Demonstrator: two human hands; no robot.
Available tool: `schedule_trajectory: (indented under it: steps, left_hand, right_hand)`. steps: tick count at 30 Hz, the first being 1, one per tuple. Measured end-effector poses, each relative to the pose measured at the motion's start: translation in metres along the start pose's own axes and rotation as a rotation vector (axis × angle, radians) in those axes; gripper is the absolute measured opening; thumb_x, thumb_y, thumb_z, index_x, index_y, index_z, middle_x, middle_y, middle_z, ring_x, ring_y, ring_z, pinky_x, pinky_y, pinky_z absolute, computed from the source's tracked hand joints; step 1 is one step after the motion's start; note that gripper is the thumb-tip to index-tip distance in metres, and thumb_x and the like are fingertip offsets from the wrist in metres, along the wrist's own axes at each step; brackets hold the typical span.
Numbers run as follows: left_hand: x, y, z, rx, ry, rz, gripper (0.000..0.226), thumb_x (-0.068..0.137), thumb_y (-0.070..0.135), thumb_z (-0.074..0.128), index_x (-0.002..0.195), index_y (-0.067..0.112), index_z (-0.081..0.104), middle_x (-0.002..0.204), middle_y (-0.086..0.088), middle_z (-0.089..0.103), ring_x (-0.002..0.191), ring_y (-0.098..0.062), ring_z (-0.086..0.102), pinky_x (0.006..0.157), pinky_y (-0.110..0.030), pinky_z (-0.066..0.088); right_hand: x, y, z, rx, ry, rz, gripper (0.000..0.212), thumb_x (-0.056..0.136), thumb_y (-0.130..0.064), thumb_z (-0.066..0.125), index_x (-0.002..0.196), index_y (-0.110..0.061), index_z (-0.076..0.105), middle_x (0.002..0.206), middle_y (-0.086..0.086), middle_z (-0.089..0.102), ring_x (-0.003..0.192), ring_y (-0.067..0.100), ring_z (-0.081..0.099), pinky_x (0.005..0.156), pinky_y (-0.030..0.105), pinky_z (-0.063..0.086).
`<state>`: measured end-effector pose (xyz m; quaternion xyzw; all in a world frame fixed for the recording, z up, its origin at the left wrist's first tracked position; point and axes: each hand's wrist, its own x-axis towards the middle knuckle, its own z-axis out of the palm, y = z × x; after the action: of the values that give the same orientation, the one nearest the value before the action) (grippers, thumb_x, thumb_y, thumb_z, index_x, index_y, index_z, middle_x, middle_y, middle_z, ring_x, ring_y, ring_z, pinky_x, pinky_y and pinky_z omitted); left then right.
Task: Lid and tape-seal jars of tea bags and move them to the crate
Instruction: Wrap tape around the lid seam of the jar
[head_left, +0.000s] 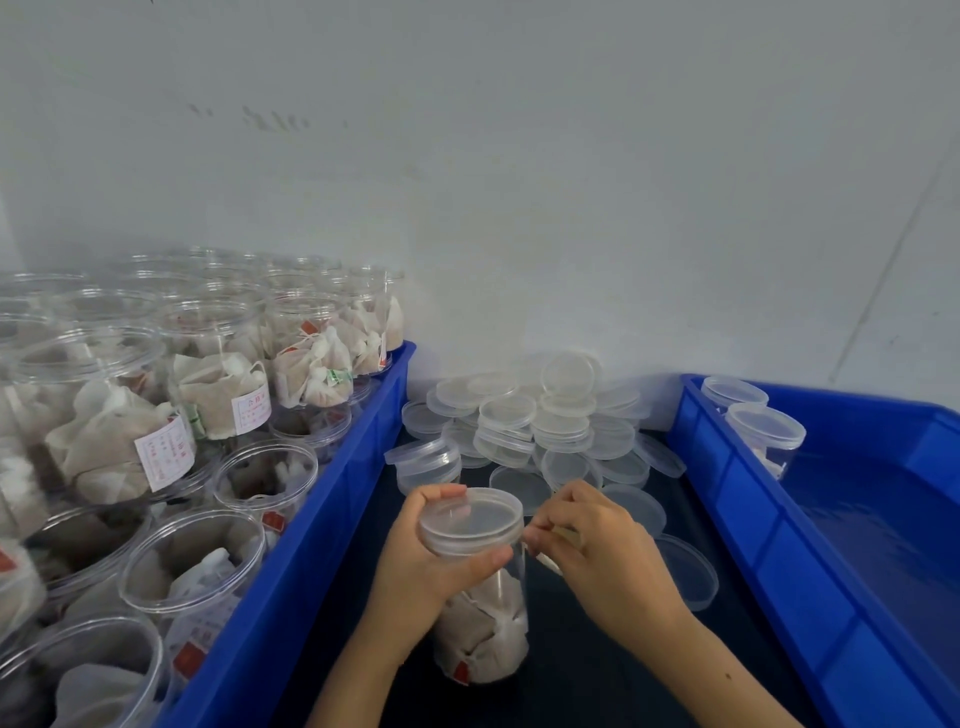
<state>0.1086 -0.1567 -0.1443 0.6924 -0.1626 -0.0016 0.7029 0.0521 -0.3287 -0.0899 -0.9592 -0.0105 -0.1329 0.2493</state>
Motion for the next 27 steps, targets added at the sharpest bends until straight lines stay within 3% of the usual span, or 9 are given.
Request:
schedule_trajectory:
  steps: [5, 10, 14, 17, 23, 27]
  left_hand:
    - [0.0, 0.01, -0.01, 0.324, -0.049, 0.01, 0.086, 0.04, 0.072, 0.078, 0.116, 0.041, 0.054, 0.117, 0.018, 0.058, 0.109, 0.0, 0.056, 0.092, -0.025, 0.048]
    - [0.007, 0.025, -0.019, 0.544, -0.127, 0.023, 0.084, 0.047, 0.072, 0.077, 0.12, 0.044, 0.048, 0.113, 0.028, 0.054, 0.104, 0.009, 0.052, 0.075, -0.009, 0.041]
    - [0.01, 0.033, -0.019, 0.67, -0.2, 0.045, 0.099, 0.06, 0.068, 0.074, 0.145, 0.038, 0.034, 0.128, 0.026, 0.043, 0.113, 0.002, 0.047, 0.088, -0.016, 0.039]
    - [0.008, 0.039, -0.012, 0.771, -0.236, 0.066, 0.095, 0.057, 0.072, 0.061, 0.142, 0.036, 0.038, 0.121, 0.028, 0.038, 0.109, 0.001, 0.047, 0.092, -0.024, 0.044]
    - [0.004, 0.046, 0.003, 0.991, -0.221, 0.16, 0.07, 0.073, 0.058, 0.06, 0.133, 0.029, 0.038, 0.128, 0.016, 0.045, 0.113, -0.005, 0.044, 0.09, -0.026, 0.037]
    - [0.005, 0.043, 0.008, 1.033, -0.161, 0.204, 0.066, 0.078, 0.069, 0.054, 0.131, 0.031, 0.042, 0.128, 0.017, 0.049, 0.113, -0.006, 0.046, 0.087, -0.026, 0.037]
  right_hand:
    - [0.005, 0.006, -0.004, 0.159, -0.093, -0.01, 0.027, 0.091, -0.034, 0.063, 0.065, -0.034, 0.06, 0.097, -0.017, 0.059, 0.091, 0.005, 0.057, 0.089, 0.037, 0.048]
    - [0.012, 0.009, -0.025, 0.044, -0.235, -0.018, 0.03, 0.091, -0.038, 0.061, 0.064, -0.024, 0.064, 0.107, -0.023, 0.058, 0.091, -0.003, 0.057, 0.09, 0.033, 0.047]
    - [0.015, 0.005, -0.029, -0.08, -0.215, -0.057, 0.032, 0.091, -0.045, 0.058, 0.069, -0.023, 0.065, 0.111, -0.024, 0.056, 0.095, -0.001, 0.056, 0.087, 0.024, 0.045]
    - [0.013, 0.005, -0.023, -0.118, -0.159, -0.083, 0.03, 0.091, -0.045, 0.059, 0.069, -0.025, 0.064, 0.11, -0.024, 0.055, 0.093, -0.001, 0.057, 0.08, 0.022, 0.045]
    - [0.006, 0.004, -0.01, -0.059, -0.077, -0.126, 0.021, 0.093, -0.037, 0.059, 0.079, -0.024, 0.067, 0.107, -0.023, 0.055, 0.089, 0.007, 0.059, 0.078, 0.035, 0.05]
    - [0.003, 0.005, -0.006, -0.039, -0.056, -0.129, 0.022, 0.094, -0.035, 0.057, 0.079, -0.022, 0.065, 0.104, -0.02, 0.056, 0.089, 0.008, 0.059, 0.08, 0.036, 0.05]
